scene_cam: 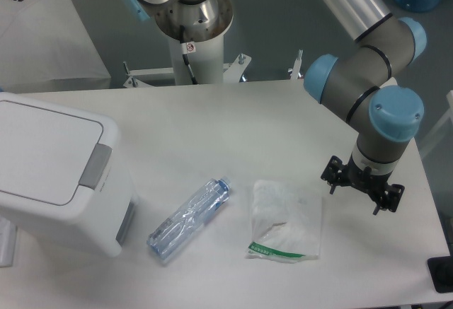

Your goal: Open the trash can

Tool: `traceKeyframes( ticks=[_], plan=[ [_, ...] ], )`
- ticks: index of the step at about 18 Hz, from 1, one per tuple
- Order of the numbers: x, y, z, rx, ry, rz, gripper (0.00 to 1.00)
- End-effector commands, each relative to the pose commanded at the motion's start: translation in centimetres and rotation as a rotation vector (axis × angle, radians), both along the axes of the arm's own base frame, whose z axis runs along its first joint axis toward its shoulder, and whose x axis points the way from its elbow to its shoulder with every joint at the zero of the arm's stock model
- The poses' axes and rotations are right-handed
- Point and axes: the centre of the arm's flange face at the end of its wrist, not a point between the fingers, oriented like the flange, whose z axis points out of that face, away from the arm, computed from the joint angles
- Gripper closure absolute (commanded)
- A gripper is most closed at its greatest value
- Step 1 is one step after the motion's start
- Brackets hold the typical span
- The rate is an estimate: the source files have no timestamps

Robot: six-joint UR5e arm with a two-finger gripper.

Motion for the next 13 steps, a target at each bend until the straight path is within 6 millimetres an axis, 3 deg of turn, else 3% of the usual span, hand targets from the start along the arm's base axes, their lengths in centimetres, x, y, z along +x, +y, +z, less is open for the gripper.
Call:
traceKeyframes(
  ticks=[6, 10, 13],
  plan=[
    [0.1, 0.2, 0.5, 0.008, 0.006, -0.005, 0.0],
    [0.1, -0.1, -0.4, 0.028, -0.025, 0.004, 0.0],
    [1.1, 0.2, -0.2, 0.085, -0.063, 0.041, 0.0]
  ],
)
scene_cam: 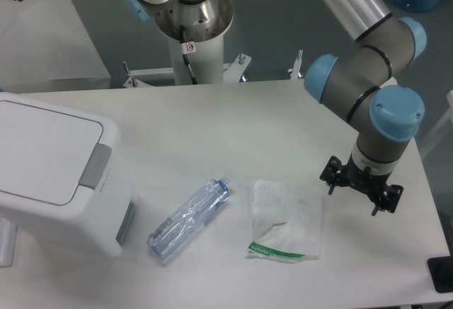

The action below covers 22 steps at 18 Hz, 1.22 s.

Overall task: Open the trash can
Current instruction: 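Move the open gripper up and over toward the white trash can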

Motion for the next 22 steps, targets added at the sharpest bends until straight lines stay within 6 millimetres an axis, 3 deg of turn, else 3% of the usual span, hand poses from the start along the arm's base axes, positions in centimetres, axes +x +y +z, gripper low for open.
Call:
traceKeyframes(
  ticks=[9, 13, 19, 22],
  plan=[
    [2.6, 2.4, 6.2, 0.268, -0.143, 0.304, 0.0],
    [3.9, 4.2, 8.6, 0.421, -0.227, 0.362, 0.0],
    [5.7, 5.9, 10.8, 0.456, -0.279, 0.439, 0.0],
    [6.3, 6.6, 13.7, 0.501, -0.309, 0.498, 0.0]
  ],
)
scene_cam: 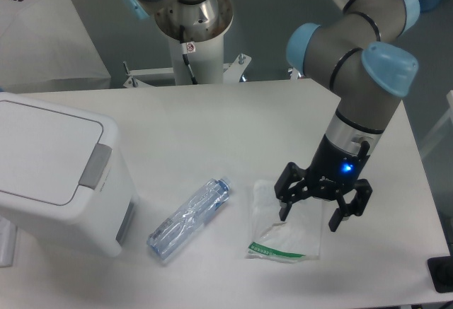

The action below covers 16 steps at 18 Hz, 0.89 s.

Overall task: Open the trash can
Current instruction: 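Move the open gripper up and over toward the white trash can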

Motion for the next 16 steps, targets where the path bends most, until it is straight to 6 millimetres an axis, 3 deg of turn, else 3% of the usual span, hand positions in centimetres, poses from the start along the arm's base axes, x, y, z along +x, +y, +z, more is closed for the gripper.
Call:
traceKeyframes(
  ticks=[7, 16],
  plan=[
    [2.4, 2.1, 4.1, 0.062, -0.046, 0.052, 0.0],
    [5.5, 2.1, 9.3, 0.168, -0.109, 0.062, 0.0]
  ],
)
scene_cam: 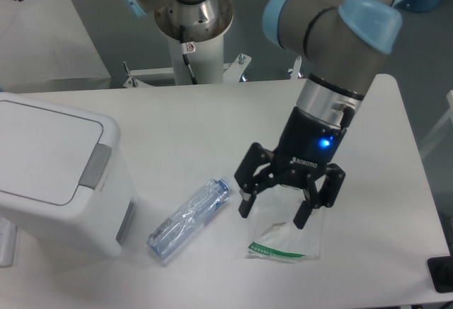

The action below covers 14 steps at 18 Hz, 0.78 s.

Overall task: Open the trash can
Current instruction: 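Move the open gripper up and over toward the white trash can, then lower the gripper onto the trash can lid's edge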

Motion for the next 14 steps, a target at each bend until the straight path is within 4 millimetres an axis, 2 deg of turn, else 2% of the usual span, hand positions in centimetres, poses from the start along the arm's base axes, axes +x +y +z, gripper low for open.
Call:
traceKeyframes(
  ticks=[3, 6, 8, 9, 13, 14],
  plan=[
    [2.8, 0.9, 0.6, -0.001, -0.007, -0.026, 0.0],
    [5.3, 0.4, 1.6, 0.005, 0.0, -0.043, 0.0],
    [7.7, 1.7, 1.7, 0.0, -0.001, -0.079, 0.0],
    [8.9, 2.1, 0.9, -0.012, -0.006, -0.096, 0.0],
    [14.0, 2.4, 0.2, -0.026, -0.012, -0.159, 0.0],
    [14.9, 2.5, -0.7, -0.038, -0.023, -0.173, 0.0]
  ],
)
